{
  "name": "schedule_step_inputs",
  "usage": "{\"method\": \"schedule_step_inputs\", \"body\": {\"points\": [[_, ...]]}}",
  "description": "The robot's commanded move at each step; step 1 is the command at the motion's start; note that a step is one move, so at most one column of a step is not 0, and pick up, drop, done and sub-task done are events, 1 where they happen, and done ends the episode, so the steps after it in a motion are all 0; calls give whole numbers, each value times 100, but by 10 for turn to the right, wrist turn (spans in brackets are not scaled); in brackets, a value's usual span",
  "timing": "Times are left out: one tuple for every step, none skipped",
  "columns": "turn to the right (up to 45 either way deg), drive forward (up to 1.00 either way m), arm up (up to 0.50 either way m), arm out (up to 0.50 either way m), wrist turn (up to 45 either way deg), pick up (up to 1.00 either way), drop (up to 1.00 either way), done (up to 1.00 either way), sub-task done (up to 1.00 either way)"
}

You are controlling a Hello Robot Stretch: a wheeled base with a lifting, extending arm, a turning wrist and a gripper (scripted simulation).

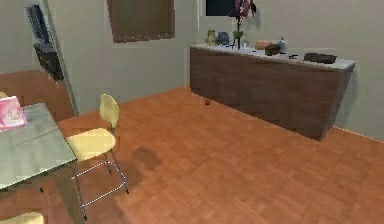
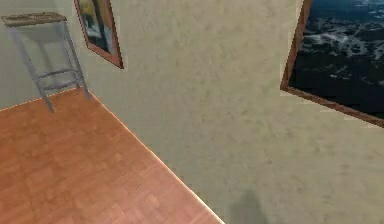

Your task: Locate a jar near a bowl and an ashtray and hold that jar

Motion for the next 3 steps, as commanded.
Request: {"method": "schedule_step_inputs", "body": {"points": [[0,15,0,0,0,0,0,0,0],[0,100,0,0,0,0,0,0,0],[-30,0,0,0,0,0,0,0,0]]}}
